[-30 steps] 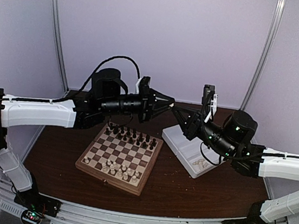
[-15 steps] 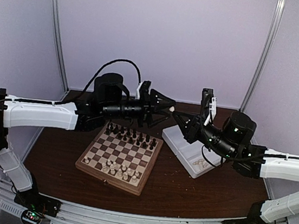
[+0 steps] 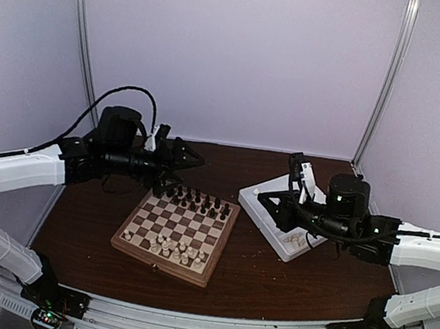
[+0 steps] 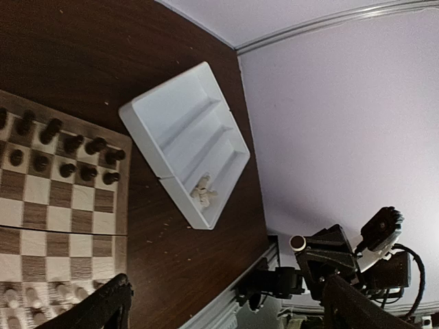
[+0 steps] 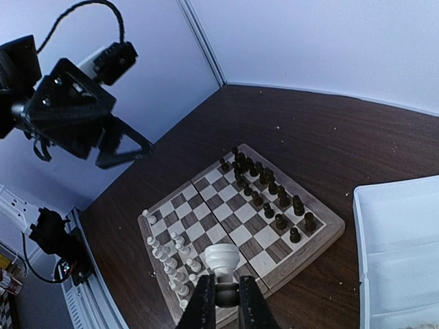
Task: Set up the chess pieces on the board
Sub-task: Place the chess piece on the chessboard.
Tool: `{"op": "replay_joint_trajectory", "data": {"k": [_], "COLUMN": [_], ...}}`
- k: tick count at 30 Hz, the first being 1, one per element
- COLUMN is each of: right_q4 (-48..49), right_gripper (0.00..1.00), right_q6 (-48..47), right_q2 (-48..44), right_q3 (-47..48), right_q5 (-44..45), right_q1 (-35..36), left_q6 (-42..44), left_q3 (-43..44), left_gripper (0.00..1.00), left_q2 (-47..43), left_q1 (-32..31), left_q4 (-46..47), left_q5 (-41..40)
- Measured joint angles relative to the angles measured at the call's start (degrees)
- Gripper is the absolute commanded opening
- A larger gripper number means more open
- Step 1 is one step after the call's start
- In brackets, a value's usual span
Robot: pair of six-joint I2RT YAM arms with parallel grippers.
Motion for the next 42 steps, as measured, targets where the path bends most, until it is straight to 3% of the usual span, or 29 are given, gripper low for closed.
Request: {"op": "replay_joint_trajectory", "data": {"k": [7,16,23,27,37,42], "right_q4": [-16.68,-42.51,-61.35,-67.98,-77.94,-78.77], "right_gripper": [0.00,0.00,0.00,0.00,0.00,0.00], "right_q6": [-0.50,-4.81,-7.74,-9.25,-12.70,-13.73], "right_q2": [1.79,16.11,29.92,35.56,50.18,55.82], "right_q3": [7.93,33.77,53.11,59.67,72.89,74.27], "right_q5": [-0.85,-0.79,0.15,1.16,2.29,1.70], "right_q1": [0.00,1.33,3.54,4.72,5.05,5.07], "left_q6": [13.38,27.52,33.27,35.23,36.79,36.79], "left_q3": [1.77,4.00,5.55,6.49,7.23,7.23], "left_gripper": [0.98,0.98,0.98,0.98,0.98,0.98], "left_q2": [-14.91,-21.92,-21.05,-20.63,-20.59,-20.59], "left_q1": [4.94,4.96,4.96,4.94,4.96,4.96], "left_q4": [-21.05,-36.06,-41.75,-43.54,-45.35,-45.40], "left_q5": [-10.45,-23.37,-25.42,-26.05,-27.30,-27.58]}}
